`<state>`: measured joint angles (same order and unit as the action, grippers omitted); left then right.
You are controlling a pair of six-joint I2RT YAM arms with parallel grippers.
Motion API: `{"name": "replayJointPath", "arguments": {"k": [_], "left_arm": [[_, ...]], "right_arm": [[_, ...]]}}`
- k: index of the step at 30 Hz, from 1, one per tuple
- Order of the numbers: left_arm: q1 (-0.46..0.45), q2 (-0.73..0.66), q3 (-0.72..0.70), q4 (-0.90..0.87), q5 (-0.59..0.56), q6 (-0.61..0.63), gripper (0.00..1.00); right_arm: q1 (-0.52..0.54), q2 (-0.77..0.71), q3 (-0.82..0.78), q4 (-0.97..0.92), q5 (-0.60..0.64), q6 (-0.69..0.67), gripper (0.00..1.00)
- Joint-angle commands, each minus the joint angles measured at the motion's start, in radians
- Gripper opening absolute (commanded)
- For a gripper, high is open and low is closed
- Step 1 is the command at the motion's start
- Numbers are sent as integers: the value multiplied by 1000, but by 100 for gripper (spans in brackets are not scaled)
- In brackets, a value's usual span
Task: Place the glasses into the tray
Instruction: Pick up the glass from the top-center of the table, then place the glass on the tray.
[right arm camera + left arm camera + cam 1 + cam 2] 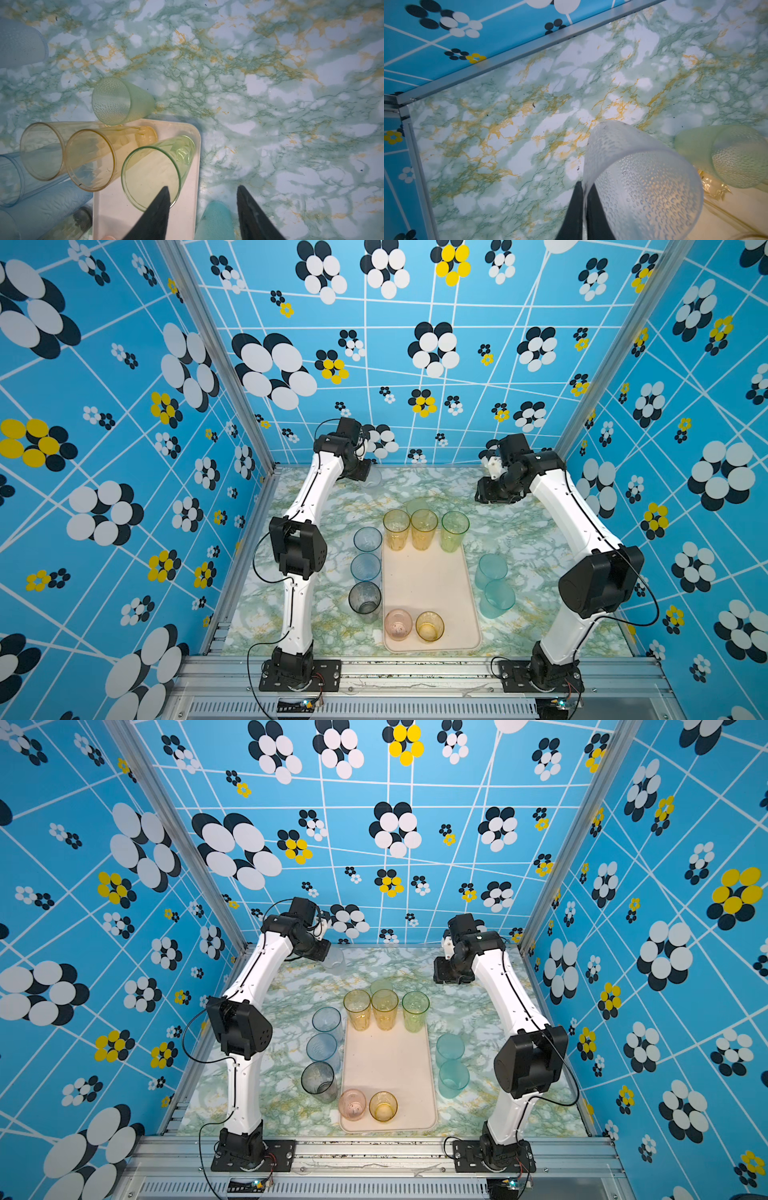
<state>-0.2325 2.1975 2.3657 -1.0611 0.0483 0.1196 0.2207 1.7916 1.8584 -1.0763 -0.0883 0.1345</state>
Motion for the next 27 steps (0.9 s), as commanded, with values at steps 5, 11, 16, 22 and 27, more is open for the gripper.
{"name": "replayJointPath", "arguments": {"k": [5,11,16,22,27], "left_arm": [[-63,-304,-118,101,19,20,4],[-163,-477,-198,93,120,89,5],[-279,-569,-276,44,263,175,5],[-456,-612,-412,-39,341,337,6],[-586,-597,-458,-71,339,371,5]], "right_arm": [[-4,-79,-37,99,14,18,54],[-8,-139,-67,149,97,29,54],[-21,-167,-69,180,157,81,55],[-34,-161,-60,231,156,132,55],[-34,-153,-63,267,116,157,55]]}}
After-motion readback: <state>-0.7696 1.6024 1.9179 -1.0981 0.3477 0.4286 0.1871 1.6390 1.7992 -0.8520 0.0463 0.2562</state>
